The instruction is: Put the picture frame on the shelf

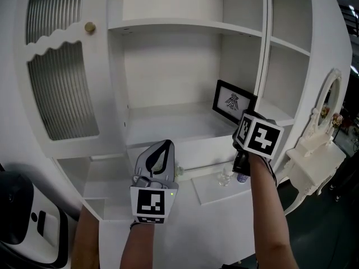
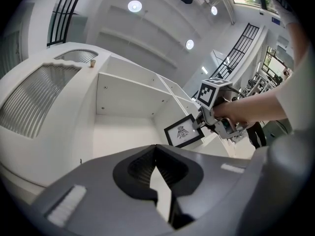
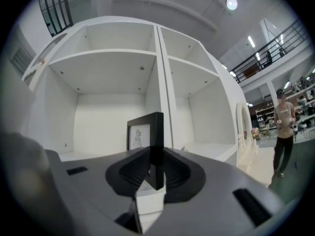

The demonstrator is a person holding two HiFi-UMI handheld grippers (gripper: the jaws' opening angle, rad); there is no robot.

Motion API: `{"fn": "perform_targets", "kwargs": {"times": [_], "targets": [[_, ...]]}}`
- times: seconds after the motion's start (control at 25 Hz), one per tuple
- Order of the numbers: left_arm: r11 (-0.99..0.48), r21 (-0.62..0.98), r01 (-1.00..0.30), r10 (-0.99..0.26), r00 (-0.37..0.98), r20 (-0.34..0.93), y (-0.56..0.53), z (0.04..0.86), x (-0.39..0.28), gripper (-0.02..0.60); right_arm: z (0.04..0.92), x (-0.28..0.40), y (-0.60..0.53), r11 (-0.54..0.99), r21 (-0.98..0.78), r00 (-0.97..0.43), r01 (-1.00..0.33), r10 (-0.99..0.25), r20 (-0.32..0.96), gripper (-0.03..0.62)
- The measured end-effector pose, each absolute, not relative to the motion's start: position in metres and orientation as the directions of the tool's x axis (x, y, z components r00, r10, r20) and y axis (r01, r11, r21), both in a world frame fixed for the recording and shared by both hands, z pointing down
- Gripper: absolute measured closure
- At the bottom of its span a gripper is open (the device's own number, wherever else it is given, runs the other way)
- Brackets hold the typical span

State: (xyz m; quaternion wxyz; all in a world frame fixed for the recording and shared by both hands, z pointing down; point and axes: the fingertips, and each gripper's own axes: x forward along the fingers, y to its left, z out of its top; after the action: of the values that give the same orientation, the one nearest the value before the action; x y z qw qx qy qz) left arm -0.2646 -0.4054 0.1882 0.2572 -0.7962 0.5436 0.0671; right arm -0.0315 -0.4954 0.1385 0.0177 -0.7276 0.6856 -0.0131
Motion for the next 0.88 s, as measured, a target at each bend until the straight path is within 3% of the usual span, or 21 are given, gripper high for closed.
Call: {"fn": "perform_targets", "kwargs": {"times": [0.56, 0.88], "targets": [[-0.333, -0.342, -0.879, -0.810, 0.453, -0.373, -0.408, 0.200, -0.249, 0.572, 0.166, -0.024, -0.500, -0.278, -0.139, 0.253, -0.950, -0.952, 0.174, 0.517], [-0.343, -0.339, -0.876, -0.809, 0.459, -0.368, -0.408, 0.202, -0.255, 0.572, 0.152, -0.026, -0.498, -0.308, -0.075, 0.300, -0.948, -0.949, 0.100, 0.516]]}}
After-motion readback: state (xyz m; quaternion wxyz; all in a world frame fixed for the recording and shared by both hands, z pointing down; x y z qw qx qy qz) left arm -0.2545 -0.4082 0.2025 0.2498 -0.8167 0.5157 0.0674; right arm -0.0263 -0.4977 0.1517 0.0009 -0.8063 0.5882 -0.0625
